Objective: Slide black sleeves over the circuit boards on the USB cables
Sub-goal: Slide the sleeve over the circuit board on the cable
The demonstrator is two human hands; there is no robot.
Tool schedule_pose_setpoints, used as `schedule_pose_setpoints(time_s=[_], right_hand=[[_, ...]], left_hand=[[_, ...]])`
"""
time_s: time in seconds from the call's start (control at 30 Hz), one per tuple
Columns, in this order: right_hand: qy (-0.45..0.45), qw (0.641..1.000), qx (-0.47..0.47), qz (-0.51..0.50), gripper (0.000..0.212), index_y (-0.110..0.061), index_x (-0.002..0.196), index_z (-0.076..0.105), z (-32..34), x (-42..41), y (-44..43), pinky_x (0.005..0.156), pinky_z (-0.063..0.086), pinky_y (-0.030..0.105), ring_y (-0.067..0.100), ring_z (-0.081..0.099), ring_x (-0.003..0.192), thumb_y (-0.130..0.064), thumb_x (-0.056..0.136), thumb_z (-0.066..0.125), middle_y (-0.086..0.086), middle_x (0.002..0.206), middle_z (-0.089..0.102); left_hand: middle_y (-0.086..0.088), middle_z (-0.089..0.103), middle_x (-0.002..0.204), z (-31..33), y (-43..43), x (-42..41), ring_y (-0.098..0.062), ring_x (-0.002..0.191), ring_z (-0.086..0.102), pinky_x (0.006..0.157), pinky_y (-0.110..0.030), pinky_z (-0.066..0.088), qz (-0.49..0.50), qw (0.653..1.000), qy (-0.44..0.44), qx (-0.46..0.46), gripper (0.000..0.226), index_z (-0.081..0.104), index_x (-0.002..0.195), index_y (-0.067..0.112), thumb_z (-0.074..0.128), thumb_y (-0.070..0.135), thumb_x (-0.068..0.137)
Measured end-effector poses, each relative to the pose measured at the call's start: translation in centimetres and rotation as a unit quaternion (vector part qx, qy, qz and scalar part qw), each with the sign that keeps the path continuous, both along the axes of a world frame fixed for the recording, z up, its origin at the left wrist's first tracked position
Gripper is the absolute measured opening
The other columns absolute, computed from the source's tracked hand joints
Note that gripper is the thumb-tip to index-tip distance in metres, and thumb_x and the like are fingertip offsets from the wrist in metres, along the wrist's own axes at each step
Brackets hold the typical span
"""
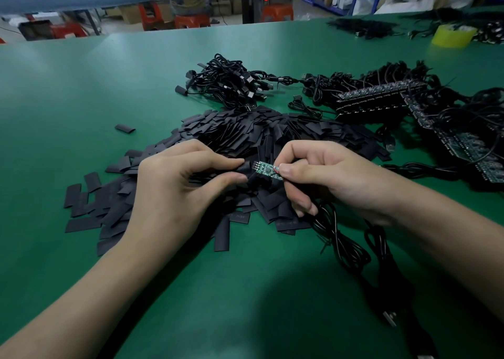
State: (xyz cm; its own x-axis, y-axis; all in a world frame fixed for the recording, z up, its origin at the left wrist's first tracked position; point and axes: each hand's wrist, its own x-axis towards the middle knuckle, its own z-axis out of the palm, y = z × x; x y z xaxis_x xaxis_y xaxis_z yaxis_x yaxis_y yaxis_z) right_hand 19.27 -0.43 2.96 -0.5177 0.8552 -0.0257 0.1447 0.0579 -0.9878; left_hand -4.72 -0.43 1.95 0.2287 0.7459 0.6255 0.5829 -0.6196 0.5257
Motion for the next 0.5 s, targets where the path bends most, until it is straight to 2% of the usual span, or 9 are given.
schedule_pose_setpoints(time_s=[0.2, 0.33, 0.4, 0.5], right_hand=[[0.019, 0.998, -0.051, 0.026, 0.012, -0.005, 0.096, 0.055, -0.39, -0.06, -0.02, 0.062, 0.051, 0.036, 0.021, 0.047, 0.049, -0.012, 0.104, 0.051, 0.007, 0.057, 0.056], [0.031, 0.996, -0.079, 0.031, 0.012, -0.006, 0.092, 0.055, -0.53, -0.02, 0.05, 0.065, 0.049, 0.040, 0.019, 0.050, 0.048, -0.010, 0.103, 0.051, 0.006, 0.058, 0.056], [0.037, 0.995, -0.092, 0.028, 0.012, -0.006, 0.091, 0.055, -0.49, 0.00, 0.12, 0.064, 0.050, 0.036, 0.019, 0.051, 0.049, -0.009, 0.102, 0.052, 0.006, 0.059, 0.057], [0.042, 0.993, -0.109, 0.021, 0.010, -0.005, 0.091, 0.056, -0.38, 0.05, 0.15, 0.062, 0.052, 0.032, 0.020, 0.052, 0.050, -0.010, 0.099, 0.053, 0.007, 0.060, 0.057]], left_hand=[[0.003, 0.069, 0.084, -0.32, 0.06, -0.27, -0.010, 0.077, 0.066, 0.070, -0.029, 0.052, -0.014, 0.998, 0.046, 0.032, 0.021, 0.083, 0.099, 0.018, 0.085, 0.029, 0.081], [0.006, 0.071, 0.092, -0.39, 0.30, -0.50, -0.013, 0.079, 0.068, 0.070, -0.037, 0.056, -0.047, 0.994, 0.078, 0.056, 0.020, 0.082, 0.101, 0.022, 0.080, 0.033, 0.085], [0.006, 0.071, 0.093, -0.44, 0.47, -0.58, -0.013, 0.078, 0.068, 0.070, -0.034, 0.056, -0.060, 0.993, 0.090, 0.054, 0.020, 0.082, 0.100, 0.021, 0.080, 0.033, 0.084], [0.005, 0.071, 0.094, -0.57, 0.66, -0.64, -0.008, 0.079, 0.066, 0.075, -0.022, 0.053, -0.073, 0.992, 0.101, 0.038, 0.021, 0.082, 0.101, 0.019, 0.084, 0.032, 0.085]])
